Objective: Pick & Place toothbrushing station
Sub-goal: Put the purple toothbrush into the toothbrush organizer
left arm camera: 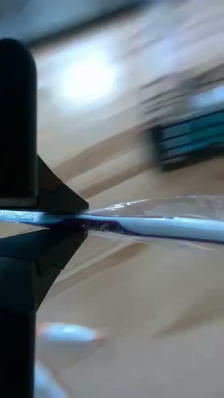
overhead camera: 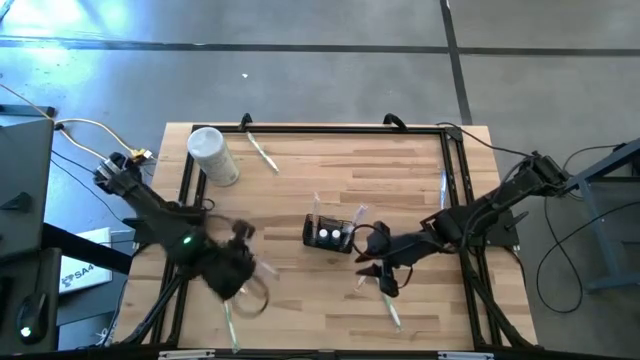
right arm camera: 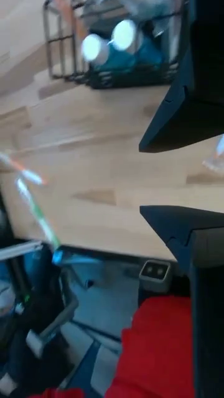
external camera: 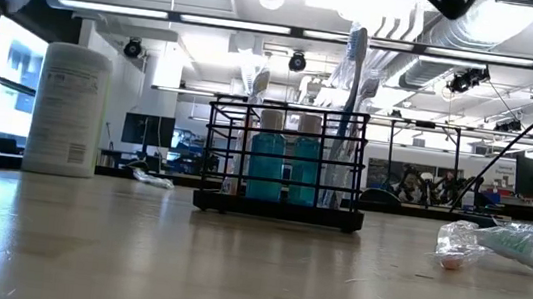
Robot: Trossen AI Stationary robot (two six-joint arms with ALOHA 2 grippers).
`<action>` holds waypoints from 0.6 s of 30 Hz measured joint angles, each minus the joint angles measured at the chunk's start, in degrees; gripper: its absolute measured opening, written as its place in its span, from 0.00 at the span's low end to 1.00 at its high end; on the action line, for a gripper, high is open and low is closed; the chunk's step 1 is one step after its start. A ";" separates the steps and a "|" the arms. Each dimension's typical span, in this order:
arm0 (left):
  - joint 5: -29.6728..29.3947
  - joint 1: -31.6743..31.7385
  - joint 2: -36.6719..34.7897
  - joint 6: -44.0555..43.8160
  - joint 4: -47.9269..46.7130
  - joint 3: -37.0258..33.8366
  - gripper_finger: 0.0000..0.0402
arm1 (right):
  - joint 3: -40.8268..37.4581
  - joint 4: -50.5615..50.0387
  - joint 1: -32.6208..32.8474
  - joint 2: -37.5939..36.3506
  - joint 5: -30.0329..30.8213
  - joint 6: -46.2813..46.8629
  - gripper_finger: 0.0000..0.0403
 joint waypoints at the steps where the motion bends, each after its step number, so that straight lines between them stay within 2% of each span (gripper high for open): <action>1: -2.61 -1.57 0.04 4.56 2.47 0.85 0.06 | 0.00 0.84 -0.01 0.00 -0.04 -0.28 0.35; 5: -9.34 -5.55 0.06 28.64 14.02 1.64 0.06 | 0.00 6.21 -0.11 0.00 0.12 -0.77 0.35; 9: -14.20 -6.08 1.11 51.76 24.50 1.62 0.06 | 0.00 11.95 -0.07 0.00 0.08 -1.96 0.35; 12: -18.20 -5.94 2.23 66.95 31.29 1.60 0.11 | 0.00 16.28 -0.07 0.00 0.08 -2.85 0.35; 15: -18.52 -4.19 3.89 83.28 36.64 1.64 0.14 | 0.00 21.35 -0.15 0.02 0.10 -5.17 0.35; 18: -18.49 -2.11 6.12 92.66 42.53 1.60 0.07 | 0.00 25.23 -0.61 0.02 0.05 -7.38 0.35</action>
